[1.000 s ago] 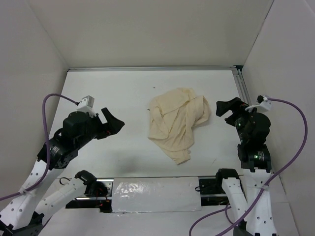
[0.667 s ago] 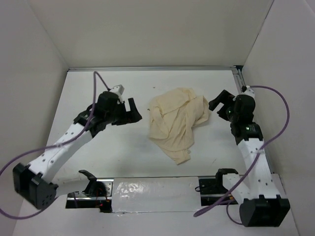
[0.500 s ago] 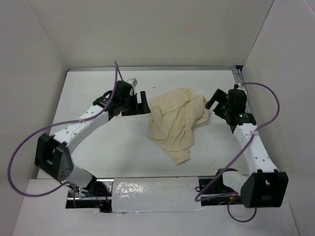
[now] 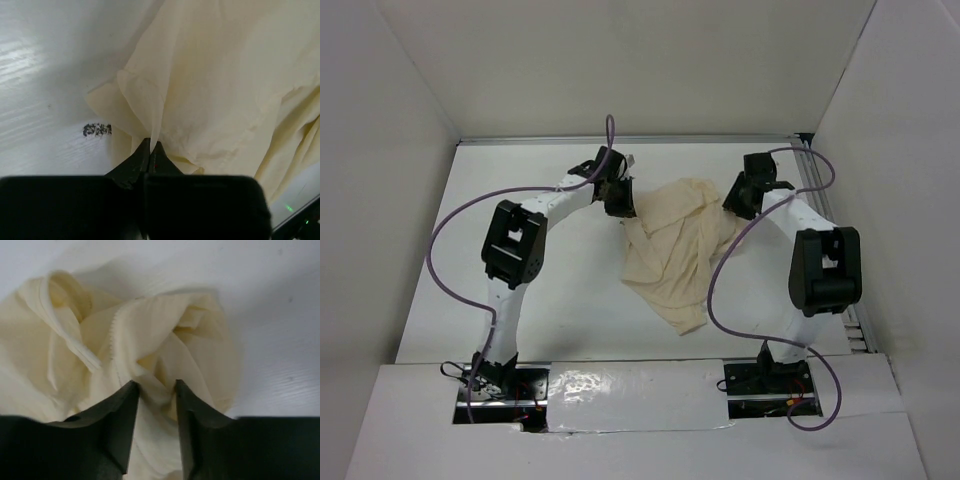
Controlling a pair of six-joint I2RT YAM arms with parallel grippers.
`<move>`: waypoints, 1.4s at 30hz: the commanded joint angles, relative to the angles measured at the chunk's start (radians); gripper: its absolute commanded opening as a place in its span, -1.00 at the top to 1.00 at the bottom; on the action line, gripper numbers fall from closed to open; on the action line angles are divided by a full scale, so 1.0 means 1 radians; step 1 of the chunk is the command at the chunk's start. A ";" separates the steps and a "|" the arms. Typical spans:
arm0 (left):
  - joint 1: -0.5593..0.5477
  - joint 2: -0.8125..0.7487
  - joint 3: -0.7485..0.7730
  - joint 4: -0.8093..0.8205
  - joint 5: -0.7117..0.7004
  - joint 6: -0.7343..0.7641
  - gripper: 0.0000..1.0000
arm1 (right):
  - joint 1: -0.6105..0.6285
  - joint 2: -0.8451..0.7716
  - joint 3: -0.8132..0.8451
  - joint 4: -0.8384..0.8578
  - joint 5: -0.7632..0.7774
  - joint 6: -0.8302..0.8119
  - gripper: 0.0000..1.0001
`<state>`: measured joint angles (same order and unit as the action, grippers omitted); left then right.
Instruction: Zip up the jacket
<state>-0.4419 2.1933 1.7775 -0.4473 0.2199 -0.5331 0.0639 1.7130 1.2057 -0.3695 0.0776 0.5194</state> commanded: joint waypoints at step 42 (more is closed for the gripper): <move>0.246 -1.266 -0.776 -0.338 -0.154 -0.427 -0.99 | 0.171 -0.261 0.148 -0.387 0.148 -0.040 -0.64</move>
<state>-0.1974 0.8497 0.9421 -0.8799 0.1093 -0.9424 0.2211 1.4258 1.2369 -0.8398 0.2279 0.5488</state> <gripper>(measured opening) 0.993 0.804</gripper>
